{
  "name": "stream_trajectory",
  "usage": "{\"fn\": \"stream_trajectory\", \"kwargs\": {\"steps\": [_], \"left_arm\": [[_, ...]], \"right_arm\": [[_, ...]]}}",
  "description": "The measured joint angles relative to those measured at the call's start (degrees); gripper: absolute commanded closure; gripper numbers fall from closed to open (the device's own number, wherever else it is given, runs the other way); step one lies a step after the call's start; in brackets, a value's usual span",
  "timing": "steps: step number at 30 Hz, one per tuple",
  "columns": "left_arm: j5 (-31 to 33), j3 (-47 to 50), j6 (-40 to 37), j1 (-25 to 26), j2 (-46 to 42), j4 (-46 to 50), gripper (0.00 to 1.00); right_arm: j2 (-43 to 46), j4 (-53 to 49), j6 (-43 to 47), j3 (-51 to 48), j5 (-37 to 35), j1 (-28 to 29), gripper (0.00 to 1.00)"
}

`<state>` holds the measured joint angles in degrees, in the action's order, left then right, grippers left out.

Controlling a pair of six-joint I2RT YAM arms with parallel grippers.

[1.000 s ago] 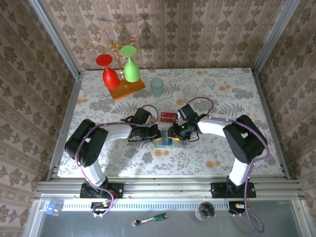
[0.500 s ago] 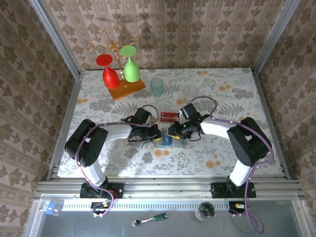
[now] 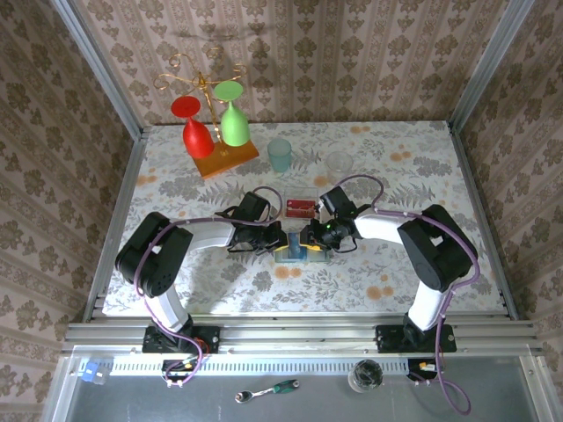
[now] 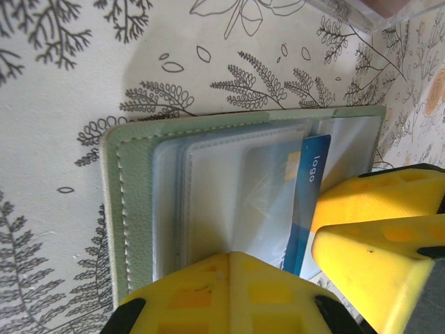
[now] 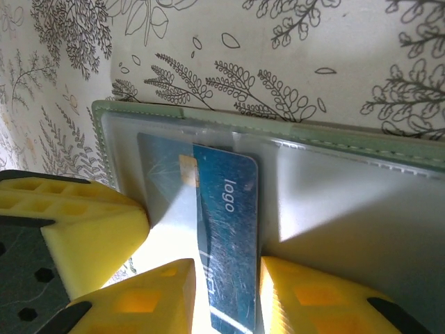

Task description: Take the credit cards out of the card holder

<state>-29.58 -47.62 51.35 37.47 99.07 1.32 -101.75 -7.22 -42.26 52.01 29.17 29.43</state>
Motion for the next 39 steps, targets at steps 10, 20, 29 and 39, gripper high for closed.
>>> {"fn": "stream_trajectory", "kwargs": {"steps": [10,20,29,39], "left_arm": [[-0.02,0.0,0.0,0.0,0.0,0.0,1.0],[0.0,0.0,0.0,0.0,0.0,0.02,1.0],[0.0,0.0,0.0,-0.04,0.0,0.02,1.0],[0.0,0.0,0.0,-0.04,0.0,0.02,1.0]], "right_arm": [[-0.37,1.33,-0.61,-0.02,1.31,-0.04,0.75],[-0.37,1.92,-1.46,-0.02,1.31,-0.04,0.82],[1.05,2.29,-1.38,-1.11,1.31,-0.85,0.85],[5.51,-0.31,0.33,-1.86,1.22,-3.52,0.9]]}}
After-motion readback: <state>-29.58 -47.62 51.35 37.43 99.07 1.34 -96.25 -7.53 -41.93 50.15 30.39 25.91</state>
